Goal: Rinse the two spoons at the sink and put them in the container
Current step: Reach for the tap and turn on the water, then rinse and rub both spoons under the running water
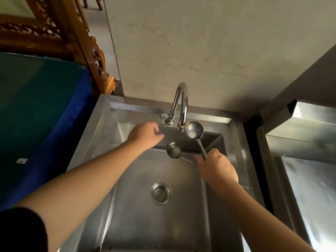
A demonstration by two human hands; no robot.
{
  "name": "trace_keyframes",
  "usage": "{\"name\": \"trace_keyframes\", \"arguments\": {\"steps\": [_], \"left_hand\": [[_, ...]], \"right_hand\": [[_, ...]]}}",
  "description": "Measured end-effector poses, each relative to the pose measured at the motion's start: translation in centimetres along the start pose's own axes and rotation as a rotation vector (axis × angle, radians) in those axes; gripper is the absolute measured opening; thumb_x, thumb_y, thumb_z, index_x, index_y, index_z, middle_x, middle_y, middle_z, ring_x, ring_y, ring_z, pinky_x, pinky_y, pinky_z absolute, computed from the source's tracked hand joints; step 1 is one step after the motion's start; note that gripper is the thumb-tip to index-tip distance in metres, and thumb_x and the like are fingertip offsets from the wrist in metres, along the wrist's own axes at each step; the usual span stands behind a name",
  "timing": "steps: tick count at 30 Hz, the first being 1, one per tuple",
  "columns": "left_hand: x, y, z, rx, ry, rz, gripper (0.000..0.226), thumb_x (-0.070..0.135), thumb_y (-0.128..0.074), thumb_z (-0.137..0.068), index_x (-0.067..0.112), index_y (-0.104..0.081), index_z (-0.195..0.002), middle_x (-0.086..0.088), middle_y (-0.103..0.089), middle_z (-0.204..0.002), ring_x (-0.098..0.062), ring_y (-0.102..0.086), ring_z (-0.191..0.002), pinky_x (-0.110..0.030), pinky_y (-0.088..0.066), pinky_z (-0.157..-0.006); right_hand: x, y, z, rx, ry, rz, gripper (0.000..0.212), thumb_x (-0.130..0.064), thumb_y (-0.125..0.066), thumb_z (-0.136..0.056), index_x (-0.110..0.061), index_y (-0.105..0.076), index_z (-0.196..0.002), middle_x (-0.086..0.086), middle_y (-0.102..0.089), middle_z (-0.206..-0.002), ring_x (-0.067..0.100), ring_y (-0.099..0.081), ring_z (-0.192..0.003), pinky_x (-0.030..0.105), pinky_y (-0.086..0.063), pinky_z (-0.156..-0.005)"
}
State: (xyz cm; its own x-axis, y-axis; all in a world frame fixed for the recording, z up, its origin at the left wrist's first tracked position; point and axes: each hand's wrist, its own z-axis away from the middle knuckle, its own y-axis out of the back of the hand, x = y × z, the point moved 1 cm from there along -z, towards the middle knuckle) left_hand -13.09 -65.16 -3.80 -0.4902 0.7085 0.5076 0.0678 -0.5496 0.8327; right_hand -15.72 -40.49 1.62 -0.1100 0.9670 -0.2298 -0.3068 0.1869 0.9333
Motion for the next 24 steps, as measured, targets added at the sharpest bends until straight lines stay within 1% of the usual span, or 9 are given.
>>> {"name": "trace_keyframes", "arguments": {"steps": [2,5,9,11,13,16,18,20,24], "left_hand": [[0.3,-0.5,-3.3,0.051,-0.077,-0.086,0.037,0.044,-0.07,-0.083,0.024,-0.063,-0.114,0.001,-0.067,-0.114,-0.025,-0.062,-0.107,-0.04,-0.055,-0.089],[0.7,-1.2,-6.5,0.068,-0.194,-0.213,0.049,0.037,-0.074,-0.082,0.021,-0.058,-0.125,-0.001,-0.059,-0.124,-0.026,-0.051,-0.119,-0.042,-0.052,-0.089],[0.9,-2.2,-8.8,0.057,-0.268,-0.342,0.051,0.036,-0.075,-0.081,0.018,-0.058,-0.126,-0.005,-0.058,-0.121,-0.029,-0.049,-0.116,-0.044,-0.052,-0.086],[0.8,-2.5,-9.3,0.073,-0.289,-0.34,0.048,0.033,-0.075,-0.082,0.016,-0.061,-0.124,-0.006,-0.058,-0.118,-0.029,-0.05,-0.112,-0.045,-0.053,-0.084],[0.7,-2.5,-9.5,0.092,-0.312,-0.32,0.044,0.029,-0.076,-0.081,0.014,-0.064,-0.121,-0.007,-0.059,-0.114,-0.029,-0.052,-0.109,-0.046,-0.054,-0.082],[0.7,-2.5,-9.7,0.09,-0.323,-0.297,0.036,0.025,-0.076,-0.079,0.011,-0.068,-0.111,-0.007,-0.059,-0.105,-0.029,-0.053,-0.101,-0.047,-0.054,-0.08],[0.8,-2.3,-9.8,0.072,-0.324,-0.307,0.025,0.02,-0.075,-0.078,0.009,-0.069,-0.099,-0.005,-0.056,-0.096,-0.029,-0.053,-0.097,-0.046,-0.054,-0.079],[1.1,-2.0,-9.8,0.049,-0.323,-0.324,0.013,0.016,-0.073,-0.077,0.009,-0.063,-0.082,-0.003,-0.051,-0.087,-0.029,-0.053,-0.091,-0.043,-0.053,-0.074],[2.0,-1.5,-9.8,-0.002,-0.32,-0.317,0.018,0.008,-0.071,-0.075,0.011,-0.054,-0.068,-0.005,-0.05,-0.081,-0.028,-0.055,-0.074,-0.036,-0.047,-0.061]], "right_hand": [[-0.3,-1.0,-1.5,0.006,-0.003,-0.001,0.042,-0.054,-0.052,-0.093,-0.013,-0.054,-0.101,0.005,-0.067,-0.095,0.029,-0.062,-0.081,0.035,-0.042,-0.063],[-0.5,-2.1,-2.9,0.021,0.005,0.006,0.041,-0.054,-0.052,-0.093,-0.014,-0.053,-0.098,0.001,-0.059,-0.083,0.026,-0.055,-0.072,0.035,-0.042,-0.06],[-0.4,-3.5,-4.4,0.013,0.033,0.021,0.04,-0.053,-0.05,-0.093,-0.014,-0.058,-0.095,0.003,-0.065,-0.083,0.029,-0.064,-0.078,0.034,-0.044,-0.062],[-0.3,-4.0,-5.0,0.008,0.045,0.028,0.036,-0.052,-0.049,-0.094,-0.018,-0.057,-0.085,-0.001,-0.059,-0.073,0.027,-0.061,-0.073,0.034,-0.045,-0.061],[-0.2,-4.2,-5.4,0.014,0.048,0.03,0.036,-0.051,-0.05,-0.093,-0.023,-0.05,-0.071,-0.006,-0.048,-0.063,0.025,-0.057,-0.066,0.033,-0.043,-0.059],[0.0,-4.4,-5.8,0.01,0.05,0.024,0.043,-0.05,-0.05,-0.093,-0.025,-0.039,-0.06,-0.007,-0.045,-0.059,0.025,-0.055,-0.064,0.032,-0.041,-0.058],[0.0,-4.3,-6.0,0.016,0.065,0.032,0.043,-0.051,-0.05,-0.093,-0.025,-0.038,-0.061,-0.008,-0.041,-0.058,0.026,-0.052,-0.063,0.032,-0.039,-0.058],[0.0,-4.2,-6.1,0.035,0.089,0.048,0.039,-0.052,-0.05,-0.093,-0.024,-0.042,-0.067,-0.009,-0.036,-0.058,0.026,-0.049,-0.064,0.032,-0.038,-0.059],[-0.1,-3.7,-6.3,0.065,0.115,0.077,0.038,-0.056,-0.052,-0.092,-0.021,-0.048,-0.076,-0.008,-0.039,-0.059,0.025,-0.052,-0.065,0.033,-0.041,-0.058]]}}
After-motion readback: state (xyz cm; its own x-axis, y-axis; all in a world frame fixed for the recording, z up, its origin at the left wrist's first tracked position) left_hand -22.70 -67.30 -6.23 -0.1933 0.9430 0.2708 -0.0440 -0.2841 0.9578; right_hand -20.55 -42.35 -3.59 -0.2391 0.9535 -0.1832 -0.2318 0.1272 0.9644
